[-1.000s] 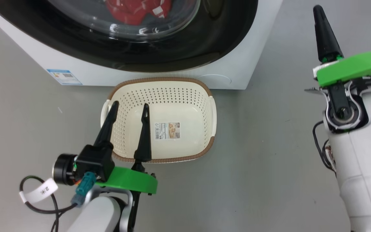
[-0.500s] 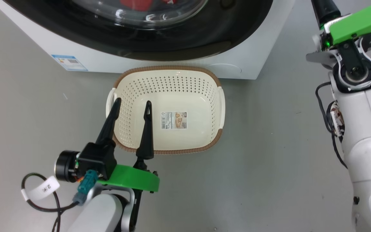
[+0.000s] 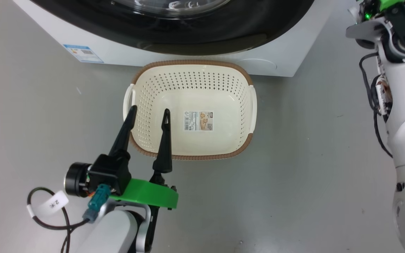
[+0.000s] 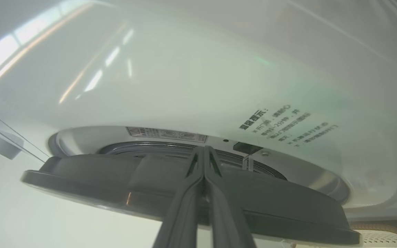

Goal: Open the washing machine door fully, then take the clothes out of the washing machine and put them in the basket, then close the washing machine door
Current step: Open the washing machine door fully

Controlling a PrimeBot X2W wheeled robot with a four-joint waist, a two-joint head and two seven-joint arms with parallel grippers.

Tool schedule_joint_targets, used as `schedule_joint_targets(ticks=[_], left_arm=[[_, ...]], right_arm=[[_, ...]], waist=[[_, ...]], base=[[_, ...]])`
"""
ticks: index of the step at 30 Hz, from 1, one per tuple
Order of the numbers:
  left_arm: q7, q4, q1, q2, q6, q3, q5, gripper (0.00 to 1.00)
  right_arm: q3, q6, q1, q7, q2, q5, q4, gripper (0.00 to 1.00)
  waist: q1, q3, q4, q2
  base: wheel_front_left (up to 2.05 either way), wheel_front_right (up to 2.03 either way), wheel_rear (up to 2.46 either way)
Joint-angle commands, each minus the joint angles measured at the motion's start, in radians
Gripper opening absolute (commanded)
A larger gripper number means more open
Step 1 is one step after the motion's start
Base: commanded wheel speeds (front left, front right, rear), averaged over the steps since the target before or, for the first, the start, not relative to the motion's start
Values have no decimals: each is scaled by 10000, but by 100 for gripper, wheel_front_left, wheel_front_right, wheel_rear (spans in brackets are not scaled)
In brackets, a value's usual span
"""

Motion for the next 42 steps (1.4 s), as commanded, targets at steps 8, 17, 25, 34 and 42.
schedule_joint_targets(ticks=[8, 17, 25, 34, 42], left_arm=[[-110, -76, -248, 123, -74, 265, 109, 100], [-118, 37, -283, 21, -169, 310, 137, 100], [-120, 71, -248, -47, -224, 412, 177, 100], [-121, 51, -234, -81, -272, 503, 242, 100], [-121, 51, -251, -55, -263, 623, 283, 100]], right_arm=[[-209, 6, -1205, 994, 56, -9, 786, 0], [-348, 6, -2318, 2144, -49, -392, 2260, 0], [-362, 6, -2789, 2925, -40, -617, 2860, 0], [-321, 6, -2945, 3496, 50, -851, 3069, 0], [-336, 6, -2787, 3835, 137, -930, 2932, 0]], waist=[[0, 123, 191, 0], [0, 219, 345, 0], [0, 190, 352, 0], [0, 200, 284, 0], [0, 127, 241, 0]], base=[[0, 0, 0], [0, 0, 0], [0, 0, 0], [0, 0, 0], [0, 0, 0]])
